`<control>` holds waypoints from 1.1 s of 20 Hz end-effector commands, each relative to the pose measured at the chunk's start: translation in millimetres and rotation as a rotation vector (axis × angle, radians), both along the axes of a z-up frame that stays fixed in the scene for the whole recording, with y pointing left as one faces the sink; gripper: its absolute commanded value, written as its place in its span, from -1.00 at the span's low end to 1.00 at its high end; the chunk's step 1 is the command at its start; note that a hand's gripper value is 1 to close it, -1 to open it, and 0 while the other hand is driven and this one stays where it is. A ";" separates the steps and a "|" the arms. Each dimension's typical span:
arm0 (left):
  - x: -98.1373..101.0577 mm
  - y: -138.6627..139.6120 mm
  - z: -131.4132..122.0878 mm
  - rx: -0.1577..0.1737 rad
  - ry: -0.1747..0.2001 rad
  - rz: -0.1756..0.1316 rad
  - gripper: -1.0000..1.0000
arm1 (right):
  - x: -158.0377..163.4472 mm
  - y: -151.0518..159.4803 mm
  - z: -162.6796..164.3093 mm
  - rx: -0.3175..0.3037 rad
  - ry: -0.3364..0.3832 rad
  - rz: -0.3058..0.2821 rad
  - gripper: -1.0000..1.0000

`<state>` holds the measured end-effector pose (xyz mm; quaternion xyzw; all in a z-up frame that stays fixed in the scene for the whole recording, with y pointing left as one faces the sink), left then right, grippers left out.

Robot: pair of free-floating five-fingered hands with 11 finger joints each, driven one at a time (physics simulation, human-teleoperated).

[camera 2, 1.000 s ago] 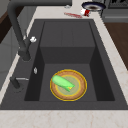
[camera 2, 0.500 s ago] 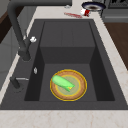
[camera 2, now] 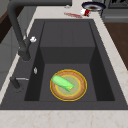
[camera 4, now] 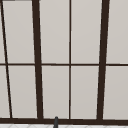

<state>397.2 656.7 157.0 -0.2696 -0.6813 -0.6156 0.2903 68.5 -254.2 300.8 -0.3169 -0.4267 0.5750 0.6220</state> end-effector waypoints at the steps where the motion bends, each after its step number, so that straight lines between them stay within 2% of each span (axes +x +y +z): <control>1: 0.0 2.4 9.9 -0.008 0.006 0.000 -1.00 | 0.0 0.0 0.0 0.000 0.000 0.000 0.00; 3: 1.1 -0.8 24.4 -0.022 0.004 -0.006 -1.00 | 0.0 0.0 0.0 0.000 0.000 0.000 0.00; 5: 1.2 -0.1 34.1 -0.016 0.011 -0.011 -1.00 | 0.0 0.0 0.0 0.000 0.000 0.000 0.00; 8: 1.0 4.8 44.1 -0.008 0.050 -0.016 -1.00 | 0.0 0.0 0.0 0.000 0.000 0.000 0.00; 12: -6.5 16.5 49.9 -0.009 0.068 -0.021 -1.00 | 0.0 0.0 0.0 0.000 0.000 0.000 0.00; 18: -45.4 33.6 49.6 -0.010 0.083 -0.026 -1.00 | 0.0 0.0 0.0 0.000 0.000 0.000 0.00; 20: -63.9 35.4 46.1 -0.014 0.047 -0.033 -1.00 | 0.0 0.0 0.0 0.000 0.000 0.000 0.00; 22: -79.5 32.2 45.1 -0.015 0.034 -0.051 -1.00 | 0.0 0.0 0.0 0.000 0.000 0.000 0.00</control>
